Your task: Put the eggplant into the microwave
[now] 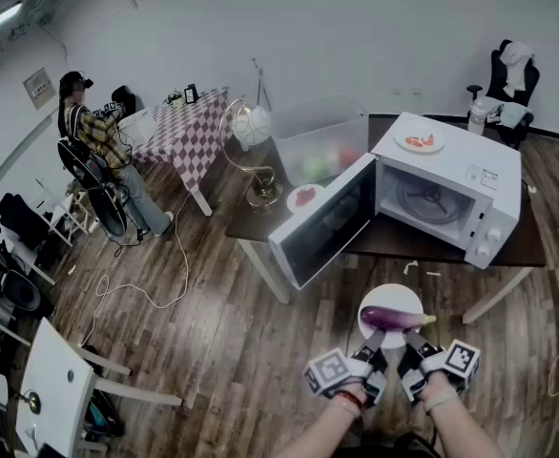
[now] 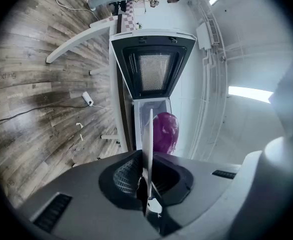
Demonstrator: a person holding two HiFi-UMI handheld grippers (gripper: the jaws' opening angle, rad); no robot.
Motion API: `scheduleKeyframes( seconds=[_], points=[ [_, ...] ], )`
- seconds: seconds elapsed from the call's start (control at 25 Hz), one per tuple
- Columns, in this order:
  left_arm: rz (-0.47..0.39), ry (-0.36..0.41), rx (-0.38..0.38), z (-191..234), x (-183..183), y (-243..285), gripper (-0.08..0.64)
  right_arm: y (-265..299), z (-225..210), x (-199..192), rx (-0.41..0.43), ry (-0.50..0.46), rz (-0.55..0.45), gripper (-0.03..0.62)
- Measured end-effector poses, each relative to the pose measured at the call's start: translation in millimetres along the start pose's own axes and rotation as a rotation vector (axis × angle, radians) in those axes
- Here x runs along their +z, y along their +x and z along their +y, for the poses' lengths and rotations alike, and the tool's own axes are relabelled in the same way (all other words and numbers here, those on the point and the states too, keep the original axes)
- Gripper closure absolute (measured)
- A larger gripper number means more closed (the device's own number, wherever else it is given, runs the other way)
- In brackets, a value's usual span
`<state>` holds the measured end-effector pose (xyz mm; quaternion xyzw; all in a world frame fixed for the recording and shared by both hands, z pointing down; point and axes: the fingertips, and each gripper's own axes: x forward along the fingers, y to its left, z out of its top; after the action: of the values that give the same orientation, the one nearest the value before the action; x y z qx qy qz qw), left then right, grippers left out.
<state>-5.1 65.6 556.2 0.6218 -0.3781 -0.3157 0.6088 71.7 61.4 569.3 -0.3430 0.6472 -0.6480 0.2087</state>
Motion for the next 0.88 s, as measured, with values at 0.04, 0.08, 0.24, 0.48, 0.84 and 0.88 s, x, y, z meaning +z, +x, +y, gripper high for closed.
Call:
scheduleKeyframes(
  seconds=[0.04, 0.08, 0.24, 0.48, 0.84, 0.88],
  points=[
    [0.004, 0.003, 0.001, 1, 2, 0, 0.538, 2, -1, 0, -0.003, -0.001, -0.003, 0.586],
    [0.008, 0.007, 0.003, 2, 4, 1, 0.538, 3, -2, -1, -0.005, -0.002, -0.006, 0.586],
    [0.019, 0.011, 0.007, 2, 13, 2, 0.540, 12, -5, -1, -0.007, -0.005, -0.016, 0.586],
    [0.033, 0.002, 0.010, 6, 18, 4, 0.540, 18, -7, -1, -0.006, -0.003, -0.027, 0.586],
    [0.042, 0.002, 0.001, 4, 23, 15, 0.540, 24, -1, 5, -0.009, 0.010, -0.033, 0.584],
    [0.044, 0.003, 0.000, 4, 24, 18, 0.540, 25, -2, 8, -0.009, 0.007, -0.037, 0.584]
  ],
)
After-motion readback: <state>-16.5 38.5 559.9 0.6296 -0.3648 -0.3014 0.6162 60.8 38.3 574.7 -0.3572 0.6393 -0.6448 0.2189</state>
